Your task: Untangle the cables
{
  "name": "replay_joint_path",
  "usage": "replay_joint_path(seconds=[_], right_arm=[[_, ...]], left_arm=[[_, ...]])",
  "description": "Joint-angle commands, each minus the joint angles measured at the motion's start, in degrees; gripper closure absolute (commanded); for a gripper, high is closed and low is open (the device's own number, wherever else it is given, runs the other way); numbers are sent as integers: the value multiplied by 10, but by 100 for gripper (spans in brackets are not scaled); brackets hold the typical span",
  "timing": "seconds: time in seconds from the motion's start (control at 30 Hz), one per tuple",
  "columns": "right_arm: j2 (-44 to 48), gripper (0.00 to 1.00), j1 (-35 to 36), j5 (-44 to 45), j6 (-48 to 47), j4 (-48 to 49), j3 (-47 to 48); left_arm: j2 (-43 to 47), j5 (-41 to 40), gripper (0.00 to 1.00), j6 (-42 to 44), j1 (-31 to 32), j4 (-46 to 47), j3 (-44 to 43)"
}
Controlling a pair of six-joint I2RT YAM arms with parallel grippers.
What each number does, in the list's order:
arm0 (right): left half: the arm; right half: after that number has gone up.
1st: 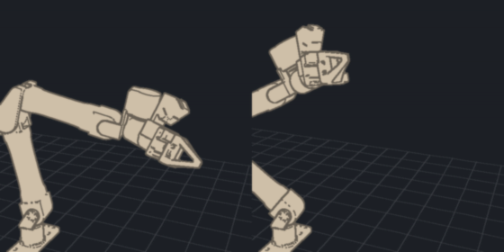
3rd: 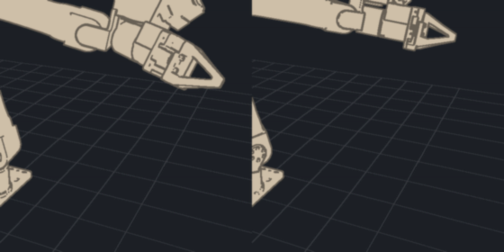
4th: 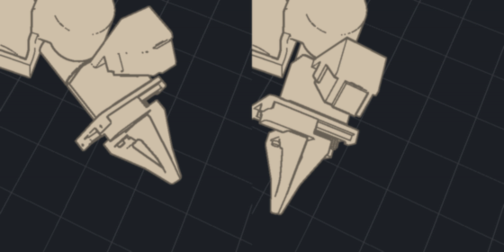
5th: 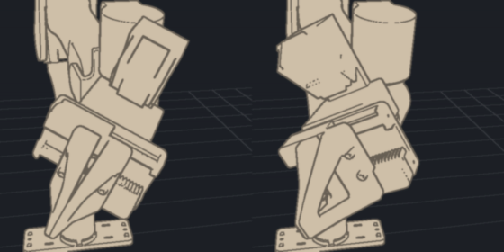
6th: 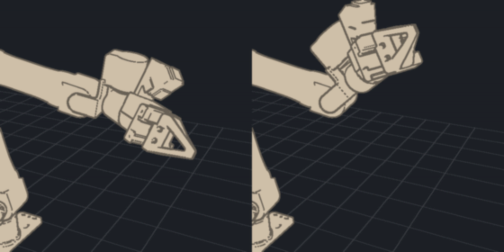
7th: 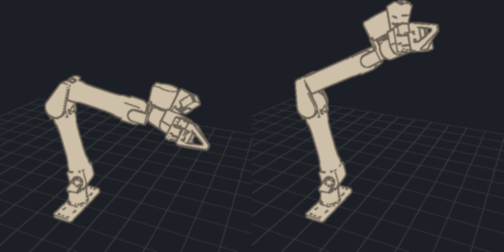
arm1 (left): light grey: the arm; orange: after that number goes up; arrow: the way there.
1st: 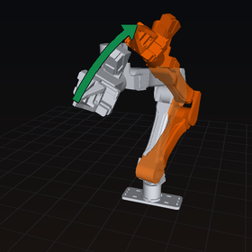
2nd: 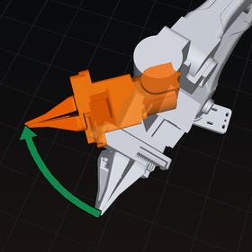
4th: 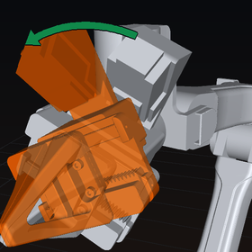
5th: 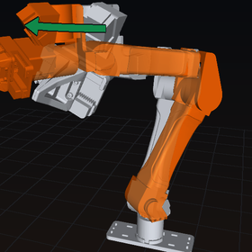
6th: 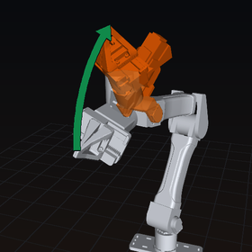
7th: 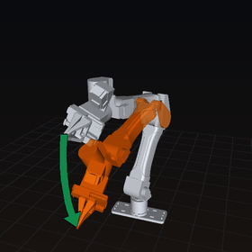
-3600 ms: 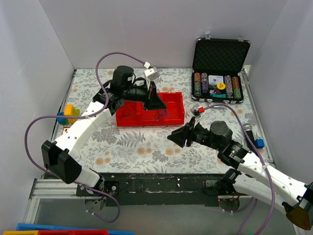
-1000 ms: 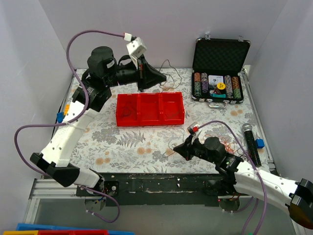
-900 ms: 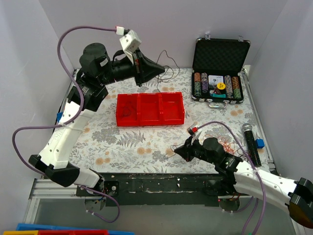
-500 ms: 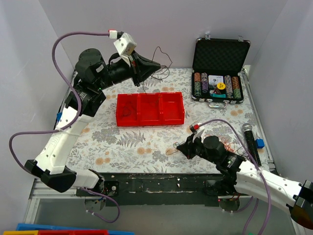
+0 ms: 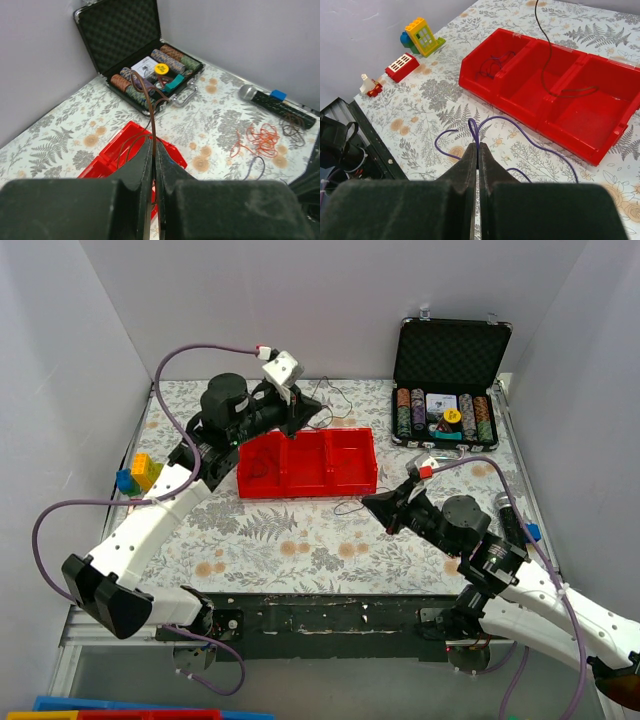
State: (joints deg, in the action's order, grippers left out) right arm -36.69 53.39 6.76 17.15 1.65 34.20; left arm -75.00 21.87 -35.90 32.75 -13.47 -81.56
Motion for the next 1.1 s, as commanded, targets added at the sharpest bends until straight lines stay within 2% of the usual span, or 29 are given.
replay_joint_path(seconds=[0.0, 0.33, 0.67, 0.83, 1.07], right_arm=[[10, 99, 3, 5, -19, -12, 34], [18, 99, 3, 14, -19, -13, 40], [15, 99, 4, 17, -10, -12, 25], [10, 99, 3, 17, -5, -6, 23], [7, 99, 3, 22, -1, -5, 18]], left_arm=[[24, -69, 100, 22, 0, 56, 36], [0, -111, 100, 47, 1, 94, 94], [-21, -238, 100, 63, 1, 131, 158], [-60, -236, 100, 68, 0, 147, 174], [-124, -221, 100, 69, 0, 137, 151]])
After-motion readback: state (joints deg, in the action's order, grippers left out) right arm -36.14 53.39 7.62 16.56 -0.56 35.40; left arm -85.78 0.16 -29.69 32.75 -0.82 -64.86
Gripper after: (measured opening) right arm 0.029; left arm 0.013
